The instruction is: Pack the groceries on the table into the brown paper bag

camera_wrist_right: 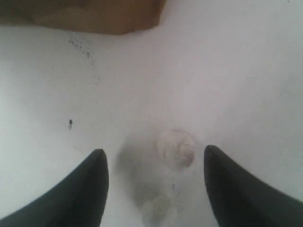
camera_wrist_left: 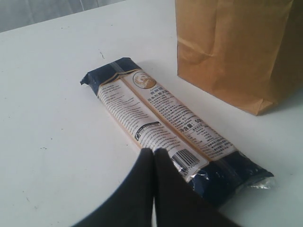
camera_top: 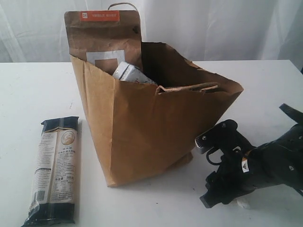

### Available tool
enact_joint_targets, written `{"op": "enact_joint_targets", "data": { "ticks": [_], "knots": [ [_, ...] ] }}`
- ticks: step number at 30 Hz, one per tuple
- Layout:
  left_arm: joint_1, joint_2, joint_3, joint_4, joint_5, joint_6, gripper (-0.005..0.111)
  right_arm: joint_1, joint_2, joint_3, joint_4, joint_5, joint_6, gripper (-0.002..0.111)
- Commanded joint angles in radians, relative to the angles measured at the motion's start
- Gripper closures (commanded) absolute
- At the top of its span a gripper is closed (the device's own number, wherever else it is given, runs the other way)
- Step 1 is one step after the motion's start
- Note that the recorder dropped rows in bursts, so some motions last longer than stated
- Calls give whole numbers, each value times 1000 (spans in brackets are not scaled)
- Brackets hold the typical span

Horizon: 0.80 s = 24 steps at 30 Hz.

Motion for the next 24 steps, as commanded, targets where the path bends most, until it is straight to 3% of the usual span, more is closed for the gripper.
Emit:
{"op": "enact_joint_targets", "data": {
  "ticks": [1, 6, 9, 16, 24],
  "knots": [
    [2, -5, 4, 2, -2, -9, 107, -7, 25, 2, -1, -44, 5, 53],
    [2, -5, 4, 2, -2, -9, 107, -7, 49, 2, -1, -55, 5, 53],
    [2, -5, 4, 2, -2, -9, 107, -14, 62, 2, 1, -60, 7, 60],
    [2, -5, 4, 2, -2, -9, 107, -17, 62, 2, 7, -46, 46, 107],
    [2, -5, 4, 2, -2, -9, 107, -17, -105, 2, 10, 55, 129, 108]
  ]
}}
